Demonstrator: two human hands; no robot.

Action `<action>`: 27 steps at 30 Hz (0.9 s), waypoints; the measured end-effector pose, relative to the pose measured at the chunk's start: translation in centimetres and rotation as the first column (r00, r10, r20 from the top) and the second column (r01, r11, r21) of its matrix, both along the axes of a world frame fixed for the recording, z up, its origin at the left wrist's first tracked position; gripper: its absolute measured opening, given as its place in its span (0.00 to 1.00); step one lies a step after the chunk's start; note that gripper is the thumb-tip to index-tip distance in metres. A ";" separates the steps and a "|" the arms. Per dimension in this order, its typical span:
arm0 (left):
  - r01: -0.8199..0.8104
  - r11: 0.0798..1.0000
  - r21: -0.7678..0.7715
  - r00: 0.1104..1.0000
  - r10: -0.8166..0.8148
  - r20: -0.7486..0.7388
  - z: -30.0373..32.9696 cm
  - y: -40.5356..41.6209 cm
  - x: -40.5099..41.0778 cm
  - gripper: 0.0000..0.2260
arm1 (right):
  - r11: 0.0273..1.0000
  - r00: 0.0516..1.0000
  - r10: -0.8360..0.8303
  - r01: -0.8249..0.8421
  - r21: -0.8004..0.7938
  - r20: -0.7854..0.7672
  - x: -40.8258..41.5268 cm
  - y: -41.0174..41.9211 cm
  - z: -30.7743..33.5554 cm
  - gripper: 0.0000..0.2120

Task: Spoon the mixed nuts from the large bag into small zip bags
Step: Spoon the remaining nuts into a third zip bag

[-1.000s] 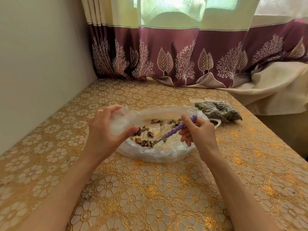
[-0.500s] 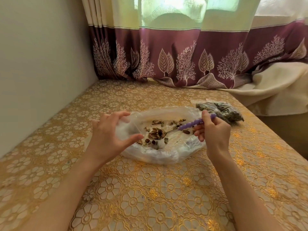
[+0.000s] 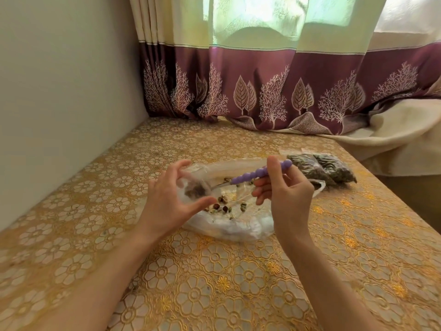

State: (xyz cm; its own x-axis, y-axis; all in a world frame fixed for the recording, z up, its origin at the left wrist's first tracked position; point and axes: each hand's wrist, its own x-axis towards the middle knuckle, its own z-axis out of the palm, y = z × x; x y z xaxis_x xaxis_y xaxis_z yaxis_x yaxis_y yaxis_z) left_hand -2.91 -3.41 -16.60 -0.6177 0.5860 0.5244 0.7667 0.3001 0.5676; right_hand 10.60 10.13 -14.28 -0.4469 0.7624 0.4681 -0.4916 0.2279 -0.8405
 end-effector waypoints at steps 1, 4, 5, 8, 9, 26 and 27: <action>0.006 1.000 0.021 0.999 -0.007 0.032 0.0 0.0 0.1 0.47 | 0.999 1.000 0.021 -0.020 0.037 -0.018 0.0 -0.3 0.1 0.14; 0.028 0.996 0.087 0.995 -0.036 0.097 0.0 0.0 0.3 0.42 | 0.984 0.993 0.095 -0.084 0.155 -0.067 0.1 -0.9 0.4 0.10; 0.030 0.994 0.104 0.995 -0.040 0.091 0.0 0.0 0.4 0.39 | 0.979 0.990 0.122 -0.107 0.174 -0.076 0.0 -1.1 0.5 0.09; 0.041 0.990 0.135 0.997 -0.049 0.051 0.2 0.0 0.5 0.34 | 0.970 0.981 0.175 -0.157 0.185 -0.085 0.0 -1.3 0.4 0.08; 0.044 0.989 0.143 0.997 -0.051 0.051 0.2 -0.1 0.4 0.33 | 0.971 0.980 0.180 -0.163 0.176 -0.085 0.0 -1.2 0.4 0.08; -0.128 0.958 0.258 0.989 0.104 0.105 0.9 -2.2 -1.9 0.38 | 0.952 0.947 -0.300 0.290 0.101 0.114 0.2 3.2 -1.5 0.14; -0.134 0.956 0.262 0.988 0.108 0.113 0.9 -2.2 -1.9 0.36 | 0.945 0.941 -0.314 0.298 0.135 0.124 0.1 3.3 -1.6 0.13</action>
State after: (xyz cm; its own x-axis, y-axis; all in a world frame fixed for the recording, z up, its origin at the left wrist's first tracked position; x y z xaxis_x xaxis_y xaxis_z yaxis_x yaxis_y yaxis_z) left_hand -4.82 -5.63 -15.69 -0.7304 0.3503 0.5863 0.6719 0.2141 0.7090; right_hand 10.73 13.45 -15.89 -0.2681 0.8187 0.5078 -0.2607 0.4458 -0.8563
